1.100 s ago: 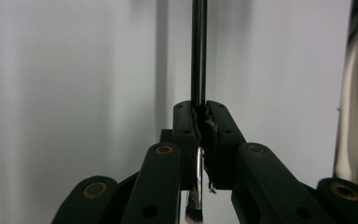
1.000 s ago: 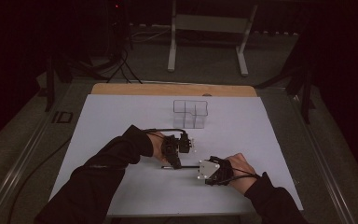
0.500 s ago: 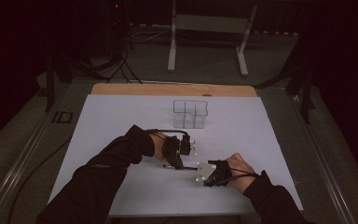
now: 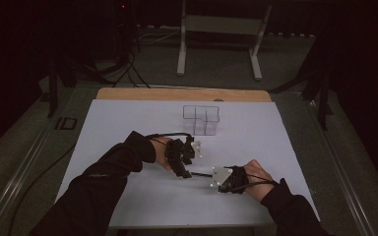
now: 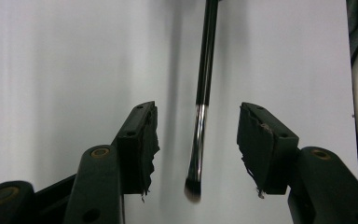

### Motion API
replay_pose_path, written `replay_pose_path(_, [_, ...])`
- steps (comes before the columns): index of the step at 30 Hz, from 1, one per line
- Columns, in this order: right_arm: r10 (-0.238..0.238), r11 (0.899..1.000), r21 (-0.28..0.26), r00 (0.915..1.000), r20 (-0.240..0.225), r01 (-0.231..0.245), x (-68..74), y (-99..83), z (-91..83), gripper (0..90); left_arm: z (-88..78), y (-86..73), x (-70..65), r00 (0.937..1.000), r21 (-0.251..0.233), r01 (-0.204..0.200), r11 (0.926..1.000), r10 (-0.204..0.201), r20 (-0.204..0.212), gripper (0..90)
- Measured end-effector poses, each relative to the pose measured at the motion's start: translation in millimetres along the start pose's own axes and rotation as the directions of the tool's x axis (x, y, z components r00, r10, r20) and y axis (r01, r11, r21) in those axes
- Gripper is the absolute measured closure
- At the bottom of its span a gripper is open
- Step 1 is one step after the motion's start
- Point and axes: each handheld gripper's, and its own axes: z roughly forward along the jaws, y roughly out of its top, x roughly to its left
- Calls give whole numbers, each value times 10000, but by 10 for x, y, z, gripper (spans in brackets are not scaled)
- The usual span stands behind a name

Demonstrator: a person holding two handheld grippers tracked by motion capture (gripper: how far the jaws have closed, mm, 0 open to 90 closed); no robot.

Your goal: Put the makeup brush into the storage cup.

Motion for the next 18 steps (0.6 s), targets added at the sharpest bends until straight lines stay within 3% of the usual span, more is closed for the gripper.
replay_pose_path(3, [127, 9999, -60, 9999, 13, -127, -14, -27, -35, 837, -50, -49, 14, 10000, -146, 49, 9999, -50, -59, 483])
replay_pose_path(7, [89, 9999, -106, 10000, 26, -89, -10, -59, -113, 837, -132, -151, 18, 9993, -814, 328, 9961, -343, -170, 483])
replay_pose_path(18, [626, 9976, -297, 9978, 237, -619, -49, -252, -373, 837, -250, -395, 31, 9944, -1258, 894, 9880, -958, -456, 485])
